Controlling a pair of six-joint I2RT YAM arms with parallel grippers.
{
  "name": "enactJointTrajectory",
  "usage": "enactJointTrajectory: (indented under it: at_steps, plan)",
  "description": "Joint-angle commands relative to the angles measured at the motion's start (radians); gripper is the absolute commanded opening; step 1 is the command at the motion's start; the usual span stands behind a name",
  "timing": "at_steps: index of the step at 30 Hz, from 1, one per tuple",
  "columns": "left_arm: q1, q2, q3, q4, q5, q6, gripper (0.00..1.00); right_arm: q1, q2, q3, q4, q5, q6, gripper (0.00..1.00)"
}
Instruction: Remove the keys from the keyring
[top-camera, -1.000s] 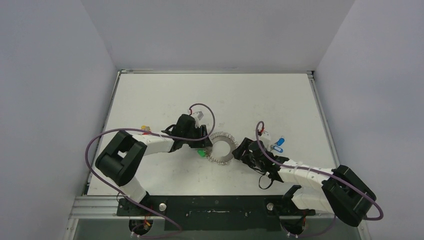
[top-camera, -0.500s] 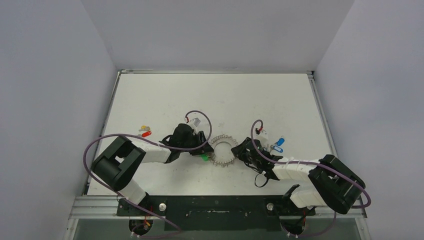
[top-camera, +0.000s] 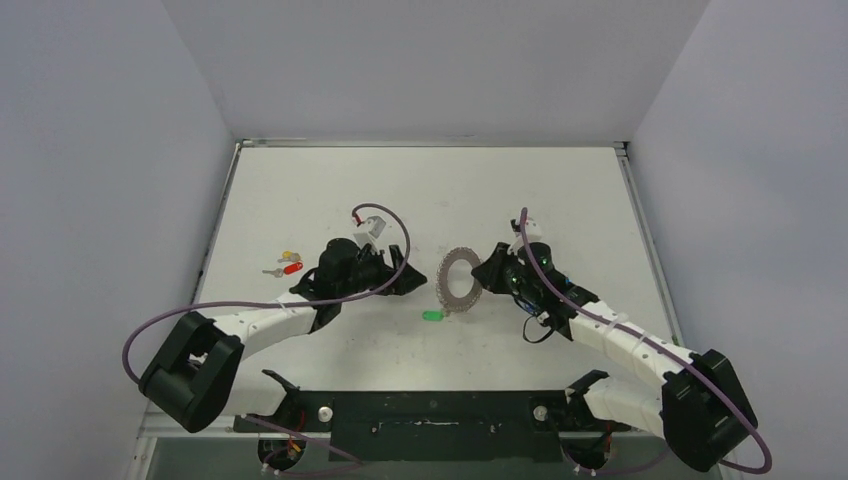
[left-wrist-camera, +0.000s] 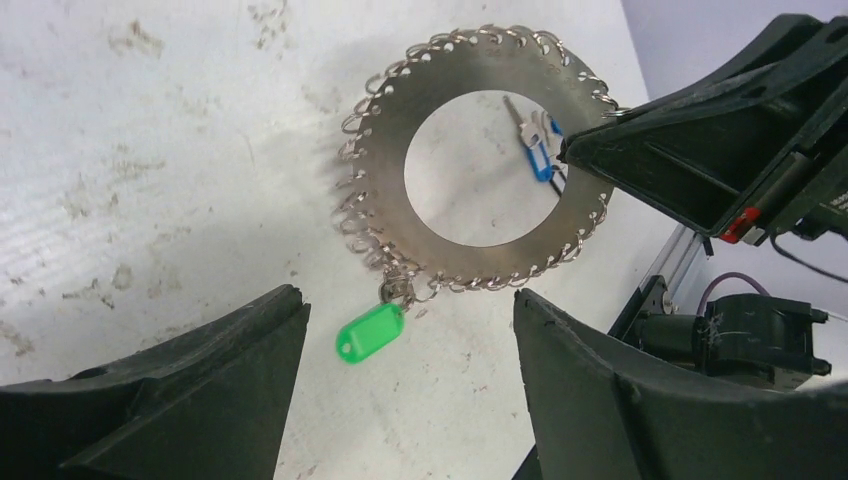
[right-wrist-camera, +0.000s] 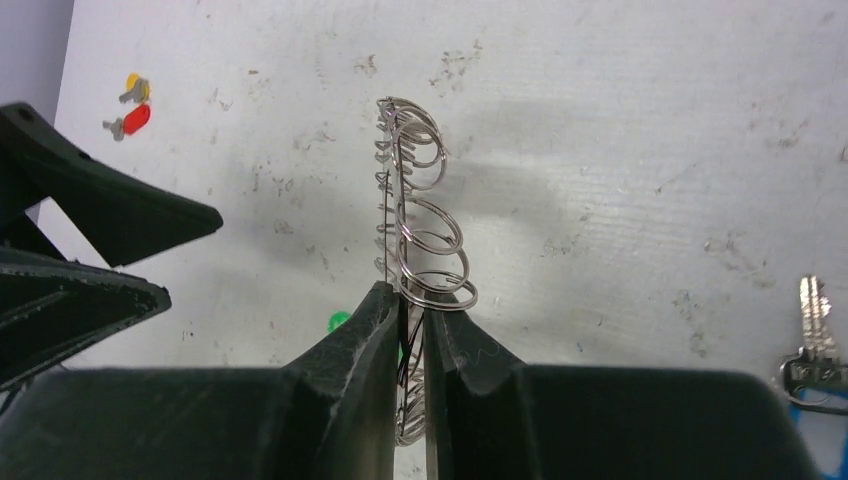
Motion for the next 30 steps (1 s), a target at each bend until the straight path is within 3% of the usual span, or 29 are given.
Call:
enactJointTrajectory:
  at_steps: [1, 10, 19, 30]
  plan:
    - [0.032, -0.079, 0.057, 0.017, 0.057, 0.124, 0.74, -0.044, -0.073, 0.142, -0.141, -0.177, -0.22, 0.0]
    - [0.102, -0.091, 0.086, 0.184, 0.231, 0.051, 0.74, -0.13, -0.11, 0.243, -0.091, -0.417, -0.225, 0.0]
    - [0.102, -0.065, 0.074, 0.347, 0.302, -0.107, 0.72, -0.133, -0.14, 0.275, 0.036, -0.504, -0.16, 0.0]
    - [0.099, -0.02, 0.005, 0.587, 0.322, -0.306, 0.57, -0.14, -0.168, 0.237, 0.269, -0.571, -0.018, 0.0]
